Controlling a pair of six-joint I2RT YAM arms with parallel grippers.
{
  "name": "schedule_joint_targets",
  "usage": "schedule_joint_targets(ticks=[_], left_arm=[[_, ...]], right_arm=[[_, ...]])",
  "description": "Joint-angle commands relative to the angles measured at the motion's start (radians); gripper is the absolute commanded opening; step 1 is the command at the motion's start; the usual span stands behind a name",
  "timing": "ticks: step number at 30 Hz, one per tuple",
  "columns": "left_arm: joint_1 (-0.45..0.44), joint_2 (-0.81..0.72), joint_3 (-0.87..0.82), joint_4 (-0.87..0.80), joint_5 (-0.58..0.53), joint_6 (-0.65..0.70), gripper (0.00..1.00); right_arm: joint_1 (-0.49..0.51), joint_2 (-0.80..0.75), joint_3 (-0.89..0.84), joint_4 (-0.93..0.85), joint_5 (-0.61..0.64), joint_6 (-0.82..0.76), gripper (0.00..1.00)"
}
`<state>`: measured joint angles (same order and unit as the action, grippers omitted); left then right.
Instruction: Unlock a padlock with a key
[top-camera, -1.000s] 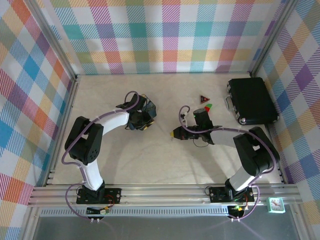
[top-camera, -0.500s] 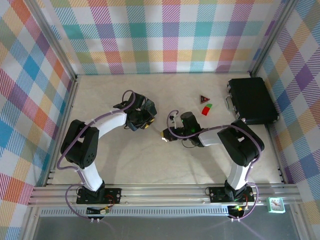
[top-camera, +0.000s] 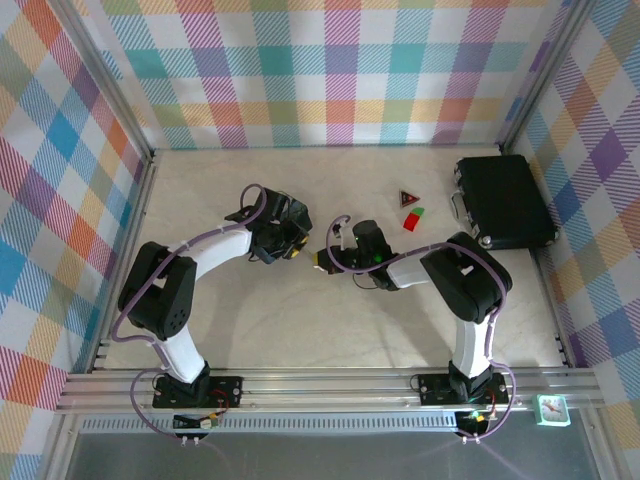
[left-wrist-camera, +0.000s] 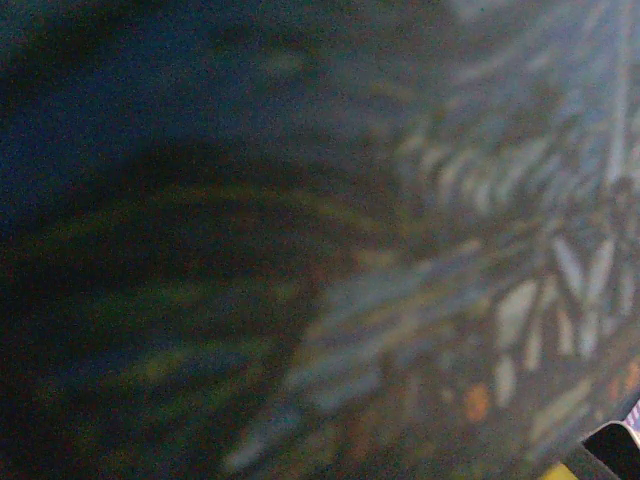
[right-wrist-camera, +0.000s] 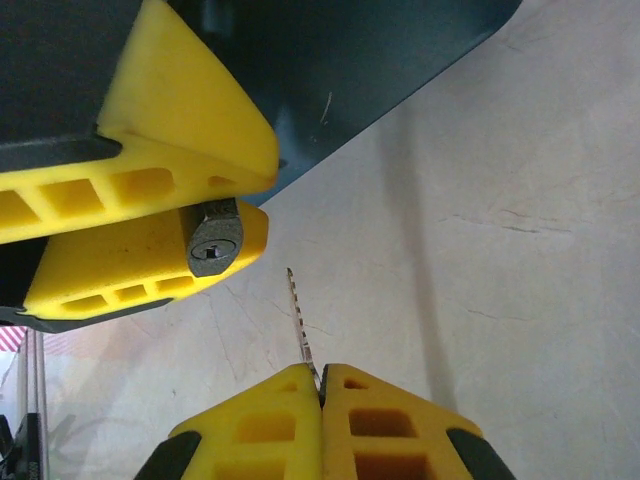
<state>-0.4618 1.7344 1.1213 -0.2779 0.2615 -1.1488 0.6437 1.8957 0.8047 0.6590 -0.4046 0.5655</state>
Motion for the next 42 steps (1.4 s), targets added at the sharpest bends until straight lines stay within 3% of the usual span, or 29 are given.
schedule_joint_targets(ticks=[1,30,42], left_arm=[[-0.008,-0.044,-0.005,0.047,0.012,-0.020,0.19],[-0.058,-0.061,-0.032,0.074,-0.017,-0.026,0.19],[-0.057,-0.067,-0.022,0.067,-0.050,-0.007,0.19]], right_arm=[[0.008,0.005,0.026,0.064,-0.042,0.023,0.00],[0.010,-0.043,-0.014,0.110,-0.035,0.059,0.00],[0.010,-0.127,-0.074,0.043,0.001,0.027,0.00]])
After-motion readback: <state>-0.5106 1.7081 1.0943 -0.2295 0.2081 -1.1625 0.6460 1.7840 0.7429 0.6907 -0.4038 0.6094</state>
